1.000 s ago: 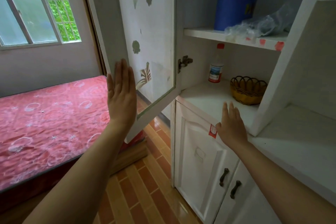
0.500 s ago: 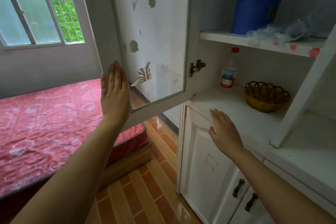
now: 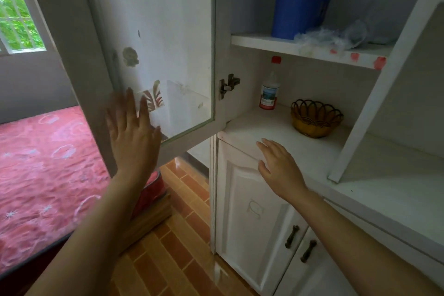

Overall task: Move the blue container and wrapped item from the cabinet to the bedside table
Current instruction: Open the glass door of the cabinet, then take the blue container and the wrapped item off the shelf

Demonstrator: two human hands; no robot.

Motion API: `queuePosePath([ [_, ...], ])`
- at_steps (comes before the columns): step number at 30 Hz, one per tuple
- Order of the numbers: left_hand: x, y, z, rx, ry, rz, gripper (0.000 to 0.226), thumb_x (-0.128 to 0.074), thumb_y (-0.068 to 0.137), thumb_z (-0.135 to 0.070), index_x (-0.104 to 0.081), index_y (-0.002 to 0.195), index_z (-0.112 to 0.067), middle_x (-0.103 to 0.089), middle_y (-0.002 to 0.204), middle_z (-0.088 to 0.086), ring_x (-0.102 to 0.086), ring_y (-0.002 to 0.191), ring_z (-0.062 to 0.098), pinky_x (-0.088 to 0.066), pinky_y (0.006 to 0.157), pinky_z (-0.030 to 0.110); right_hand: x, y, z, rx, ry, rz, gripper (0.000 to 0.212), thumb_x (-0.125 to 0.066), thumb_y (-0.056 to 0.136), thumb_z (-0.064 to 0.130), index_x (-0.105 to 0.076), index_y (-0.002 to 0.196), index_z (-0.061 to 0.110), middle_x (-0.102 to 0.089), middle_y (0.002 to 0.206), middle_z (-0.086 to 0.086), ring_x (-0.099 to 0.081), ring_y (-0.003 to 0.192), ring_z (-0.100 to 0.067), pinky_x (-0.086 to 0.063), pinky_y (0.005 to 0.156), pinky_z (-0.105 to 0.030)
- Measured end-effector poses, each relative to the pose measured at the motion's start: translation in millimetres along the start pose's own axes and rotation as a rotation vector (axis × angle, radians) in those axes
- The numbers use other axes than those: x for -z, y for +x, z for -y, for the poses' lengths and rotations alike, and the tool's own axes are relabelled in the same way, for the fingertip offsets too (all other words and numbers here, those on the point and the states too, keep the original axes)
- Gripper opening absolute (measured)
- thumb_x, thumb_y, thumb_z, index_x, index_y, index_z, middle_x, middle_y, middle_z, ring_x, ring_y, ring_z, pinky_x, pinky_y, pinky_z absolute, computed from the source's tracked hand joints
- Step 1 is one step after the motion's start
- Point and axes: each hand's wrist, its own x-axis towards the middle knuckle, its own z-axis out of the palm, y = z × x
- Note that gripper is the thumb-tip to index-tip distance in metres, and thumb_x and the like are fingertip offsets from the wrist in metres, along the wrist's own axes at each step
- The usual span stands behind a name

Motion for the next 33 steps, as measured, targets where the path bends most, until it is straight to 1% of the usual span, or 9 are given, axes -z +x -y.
queuePosePath([
  [2,-6.8,2.3,-17.6,-0.048,-0.063,0.018,0.066,-0.057,0.087,-0.023,-0.024,0.143,-0.009,-0.013,0.154,0.015,-0.003,0.142,0.030,0.017,0.111,0.034,6.4,-0.8,-6.0,-0.005,0.002,-0.012,0.047,-0.038,0.096,0.020,-0.028,0.141,0.012,-0.028,0.150,-0.007,-0.020,0.139,-0.021,-0.015,0.113,-0.031],
  [4,-15.8,6.2,-37.0,-0.081,-0.123,0.053,0.059,-0.058,0.087,-0.024,-0.032,0.138,-0.008,-0.024,0.151,0.018,-0.012,0.141,0.034,0.001,0.115,0.046,15.6,-0.5,-14.2,-0.012,-0.003,-0.035,0.046,-0.039,0.096,0.019,-0.031,0.140,0.011,-0.030,0.149,-0.008,-0.022,0.138,-0.022,-0.016,0.112,-0.032],
  [6,-21.7,10.7,-57.7,-0.106,-0.181,0.106,0.054,-0.059,0.086,-0.023,-0.039,0.134,-0.008,-0.035,0.145,0.019,-0.023,0.137,0.036,-0.017,0.112,0.053,25.4,0.2,-22.5,-0.027,0.002,-0.047,0.046,-0.040,0.095,0.019,-0.032,0.139,0.011,-0.031,0.149,-0.008,-0.023,0.137,-0.022,-0.016,0.112,-0.031],
  [12,-36.3,23.3,-117.5,-0.230,-0.365,0.237,0.040,-0.055,0.090,-0.027,-0.050,0.127,-0.014,-0.054,0.131,0.011,-0.045,0.123,0.027,-0.033,0.103,0.040,57.0,-2.9,-48.5,-0.028,0.021,-0.116,0.044,-0.041,0.096,0.021,-0.035,0.138,0.010,-0.034,0.147,-0.007,-0.025,0.136,-0.020,-0.017,0.110,-0.029],
  [16,-44.0,28.9,-149.1,-0.260,-0.485,0.257,0.039,-0.056,0.089,-0.028,-0.052,0.126,-0.014,-0.057,0.127,0.009,-0.049,0.118,0.025,-0.038,0.095,0.036,77.6,-10.3,-66.0,-0.023,0.027,-0.167,0.048,-0.036,0.093,0.028,-0.037,0.137,0.010,-0.036,0.145,-0.006,-0.027,0.135,-0.018,-0.012,0.107,-0.022],
  [23,-48.7,38.7,-181.1,-0.383,-0.564,0.272,0.042,-0.055,0.088,-0.032,-0.052,0.125,-0.013,-0.057,0.124,0.009,-0.052,0.113,0.024,-0.042,0.089,0.036,100.6,-23.0,-76.1,-0.057,-0.005,-0.199,0.052,-0.032,0.089,0.034,-0.040,0.136,0.013,-0.041,0.143,-0.004,-0.031,0.133,-0.016,-0.017,0.107,-0.021],
  [26,-46.0,48.0,-181.8,-0.451,-0.588,0.267,0.042,-0.055,0.088,-0.033,-0.053,0.124,-0.014,-0.058,0.124,0.008,-0.052,0.113,0.023,-0.039,0.089,0.032,106.6,-25.4,-69.1,-0.085,-0.024,-0.219,0.046,-0.037,0.093,0.032,-0.039,0.136,0.015,-0.041,0.142,-0.002,-0.031,0.132,-0.015,-0.019,0.106,-0.022],
  [30,-41.2,62.2,-169.6,-0.567,-0.583,0.262,0.040,-0.060,0.085,-0.030,-0.058,0.118,-0.007,-0.062,0.116,0.012,-0.056,0.106,0.028,-0.042,0.084,0.035,110.7,-26.9,-48.3,-0.148,-0.032,-0.250,0.042,-0.041,0.096,0.029,-0.039,0.136,0.016,-0.041,0.142,-0.002,-0.031,0.132,-0.016,-0.024,0.107,-0.027],
  [33,-36.5,75.3,-153.6,-0.645,-0.577,0.263,0.045,-0.052,0.084,-0.038,-0.057,0.118,-0.008,-0.062,0.116,0.011,-0.055,0.106,0.028,-0.043,0.086,0.036,113.8,-28.1,-27.2,-0.198,-0.051,-0.297,0.042,-0.042,0.096,0.028,-0.039,0.136,0.016,-0.040,0.143,-0.002,-0.030,0.133,-0.016,-0.022,0.107,-0.027],
])
